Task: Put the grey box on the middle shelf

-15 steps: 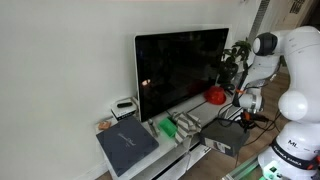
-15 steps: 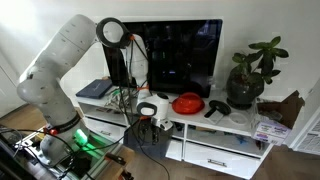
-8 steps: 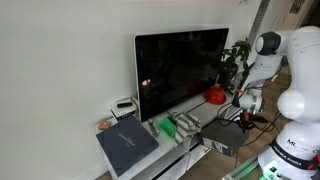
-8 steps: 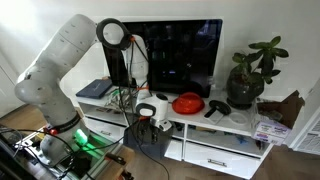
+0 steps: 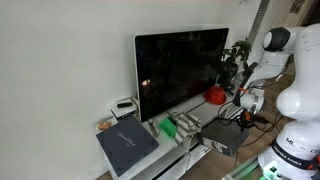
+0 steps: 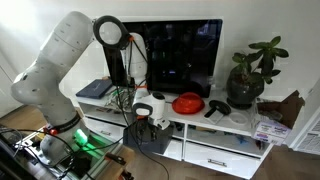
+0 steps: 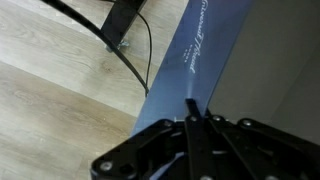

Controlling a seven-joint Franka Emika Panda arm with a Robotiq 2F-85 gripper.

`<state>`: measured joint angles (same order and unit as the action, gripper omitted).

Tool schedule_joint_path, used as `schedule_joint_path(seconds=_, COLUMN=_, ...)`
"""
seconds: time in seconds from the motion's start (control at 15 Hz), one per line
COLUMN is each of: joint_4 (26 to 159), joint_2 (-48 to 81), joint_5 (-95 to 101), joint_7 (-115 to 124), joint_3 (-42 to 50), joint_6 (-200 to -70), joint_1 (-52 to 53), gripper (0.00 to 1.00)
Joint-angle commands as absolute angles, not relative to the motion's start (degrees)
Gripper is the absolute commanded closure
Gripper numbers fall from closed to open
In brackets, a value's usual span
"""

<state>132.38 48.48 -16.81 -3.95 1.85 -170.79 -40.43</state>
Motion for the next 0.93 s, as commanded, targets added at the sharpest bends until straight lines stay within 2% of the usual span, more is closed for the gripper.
schedule_joint_path(seconds=0.0, joint_4=135.15, joint_2=44.85, joint_5=-15.35, joint_7=-4.84, joint_3=0.11, joint_6=-170.46, joint_1=-41.81, gripper=0.99)
schedule_joint_path(seconds=0.47, joint_4=141.27, joint_2=40.37, joint_5=-14.40, joint_7=-7.05, joint_3=1.54, joint_6=-170.50, joint_1=-42.73, gripper=0.99)
schedule_joint_path(seconds=0.87, joint_4=143.03, joint_2=38.38, joint_5=-14.71, joint_7=-11.14, joint_3=-2.24, joint_6=-172.39, joint_1=-49.84, gripper=0.99)
